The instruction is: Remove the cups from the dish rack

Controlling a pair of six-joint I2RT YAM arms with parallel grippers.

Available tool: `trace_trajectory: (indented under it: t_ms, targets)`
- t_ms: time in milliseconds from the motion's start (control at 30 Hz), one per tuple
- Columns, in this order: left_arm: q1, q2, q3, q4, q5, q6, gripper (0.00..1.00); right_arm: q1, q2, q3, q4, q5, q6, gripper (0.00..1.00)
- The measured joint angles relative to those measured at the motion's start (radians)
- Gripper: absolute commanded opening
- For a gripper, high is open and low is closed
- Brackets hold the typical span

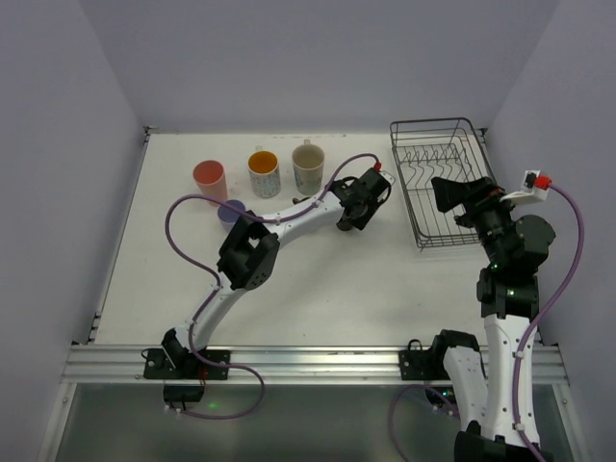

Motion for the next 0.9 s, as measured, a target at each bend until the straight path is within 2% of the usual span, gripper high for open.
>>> trace_trajectory:
  t_ms: [67, 100, 267, 300, 367, 500, 633, 800, 900]
  targets:
    - [0.000, -0.001, 0.000, 0.000, 0.000, 0.001, 0.53, 0.000, 0.000, 0.000, 0.000, -0.004, 0.000, 0.99]
    - [0.000, -0.003, 0.000, 0.001, 0.000, 0.000, 0.62, 0.000, 0.000, 0.000, 0.000, -0.006, 0.000, 0.99]
    - [0.000, -0.035, 0.000, 0.003, 0.001, -0.004, 0.86, 0.000, 0.000, 0.011, -0.005, -0.008, 0.001, 0.99]
    - [0.000, -0.049, 0.000, 0.003, 0.001, -0.006, 0.94, 0.000, 0.001, 0.024, -0.010, -0.011, 0.001, 0.99]
    - [0.000, -0.087, 0.003, 0.010, 0.003, -0.012, 1.00, 0.000, 0.004, 0.039, -0.016, -0.018, 0.001, 0.99]
    - [0.000, -0.218, -0.004, 0.064, 0.044, -0.011, 1.00, 0.000, 0.013, 0.106, -0.028, -0.047, 0.001, 0.99]
    - [0.000, -0.490, -0.103, 0.188, 0.095, -0.012, 1.00, 0.000, 0.012, 0.174, -0.044, -0.093, 0.000, 0.99]
    - [0.000, -0.956, -0.408, 0.415, 0.112, -0.022, 1.00, 0.000, -0.019, 0.253, -0.069, -0.155, -0.003, 0.99]
    - [0.000, -1.202, -0.580, 0.484, 0.089, -0.029, 1.00, 0.000, -0.047, 0.290, -0.078, -0.174, -0.004, 0.99]
